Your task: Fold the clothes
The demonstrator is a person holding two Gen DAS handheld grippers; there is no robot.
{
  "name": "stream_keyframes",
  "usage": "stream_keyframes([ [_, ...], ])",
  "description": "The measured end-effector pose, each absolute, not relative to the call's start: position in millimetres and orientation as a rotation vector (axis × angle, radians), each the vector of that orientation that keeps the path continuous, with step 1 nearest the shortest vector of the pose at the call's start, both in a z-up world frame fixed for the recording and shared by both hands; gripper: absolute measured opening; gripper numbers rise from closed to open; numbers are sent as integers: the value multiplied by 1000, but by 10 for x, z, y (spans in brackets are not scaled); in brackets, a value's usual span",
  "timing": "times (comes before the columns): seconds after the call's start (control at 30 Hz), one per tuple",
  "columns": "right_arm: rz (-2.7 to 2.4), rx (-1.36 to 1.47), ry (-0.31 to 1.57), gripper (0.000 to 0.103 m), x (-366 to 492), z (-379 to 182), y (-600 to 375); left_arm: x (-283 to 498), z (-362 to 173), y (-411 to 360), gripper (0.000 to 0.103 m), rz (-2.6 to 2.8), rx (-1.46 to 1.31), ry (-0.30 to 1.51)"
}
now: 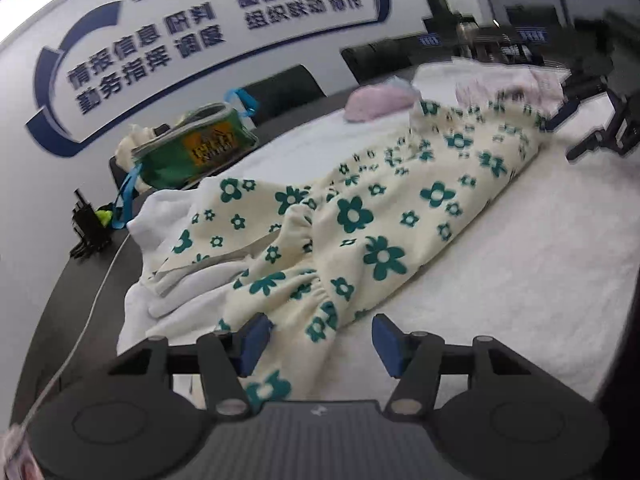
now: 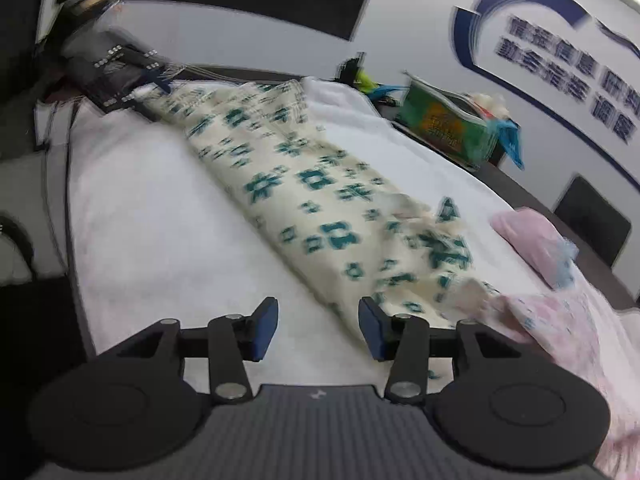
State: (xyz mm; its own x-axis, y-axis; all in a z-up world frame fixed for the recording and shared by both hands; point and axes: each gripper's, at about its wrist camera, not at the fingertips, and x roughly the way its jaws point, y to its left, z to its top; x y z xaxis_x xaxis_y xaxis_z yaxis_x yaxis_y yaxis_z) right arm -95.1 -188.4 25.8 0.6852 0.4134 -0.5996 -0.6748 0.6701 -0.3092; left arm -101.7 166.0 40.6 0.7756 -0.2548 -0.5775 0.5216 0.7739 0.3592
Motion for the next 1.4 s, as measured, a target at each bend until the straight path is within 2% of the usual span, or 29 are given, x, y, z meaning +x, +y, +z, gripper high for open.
stream_keyframes([
  [0.07, 628, -559, 516, 43, -891, 209, -1847, -961, 350, 1707, 57, -435, 579, 534],
  [0.1, 615, -555, 520, 39, -860, 197, -1872, -933, 322, 1731, 53, -431, 602, 535],
  [0.23, 565, -561, 525, 32, -786, 122, -1990, -870, 242, 1785, 32, -451, 663, 516],
  [0.27, 564, -566, 521, 32, -763, 102, -1991, -863, 233, 1765, 15, -455, 670, 518],
  [0.3, 567, -571, 515, 31, -729, 81, -1976, -860, 218, 1747, 8, -458, 680, 522],
  [0.33, 574, -571, 515, 29, -699, 64, -1955, -862, 211, 1736, 7, -462, 687, 526],
  [0.37, 583, -571, 517, 16, -670, 49, -1933, -880, 230, 1753, 4, -465, 678, 529],
  [0.4, 592, -570, 520, 3, -642, 34, -1911, -898, 249, 1771, 3, -469, 670, 531],
  [0.5, 614, -598, 538, 0, -664, 82, -1875, -1034, 387, 1851, 2, -478, 601, 545],
  [0.73, 603, -588, 597, 0, -1195, 390, -2072, -1593, 567, 1817, 2, -541, 580, 512],
  [0.87, 577, -550, 670, 0, -1524, 416, -2195, -1781, 472, 1763, 3, -586, 586, 540],
  [1.0, 529, -577, 773, 0, -1673, 291, -2224, -1805, 324, 1853, 13, -528, 603, 559],
  [1.07, 518, -591, 780, 0, -1714, 286, -2261, -1805, 341, 1984, 18, -489, 560, 567],
  [1.13, 549, -538, 755, 0, -1754, 396, -2313, -1842, 404, 2135, 19, -438, 496, 553],
  [1.23, 598, -476, 601, 3, -1816, 654, -2244, -1862, 443, 2324, 19, -370, 412, 537],
  [1.27, 619, -466, 556, 7, -1802, 706, -2178, -1863, 447, 2367, 19, -351, 386, 535],
  [1.33, 664, -433, 473, 29, -1696, 730, -1955, -1881, 453, 2440, 19, -306, 327, 522],
  [1.37, 686, -415, 432, 50, -1639, 738, -1839, -1902, 454, 2473, 19, -283, 299, 513],
  [1.4, 708, -397, 391, 54, -1582, 746, -1723, -1952, 460, 2500, 19, -258, 271, 500],
])
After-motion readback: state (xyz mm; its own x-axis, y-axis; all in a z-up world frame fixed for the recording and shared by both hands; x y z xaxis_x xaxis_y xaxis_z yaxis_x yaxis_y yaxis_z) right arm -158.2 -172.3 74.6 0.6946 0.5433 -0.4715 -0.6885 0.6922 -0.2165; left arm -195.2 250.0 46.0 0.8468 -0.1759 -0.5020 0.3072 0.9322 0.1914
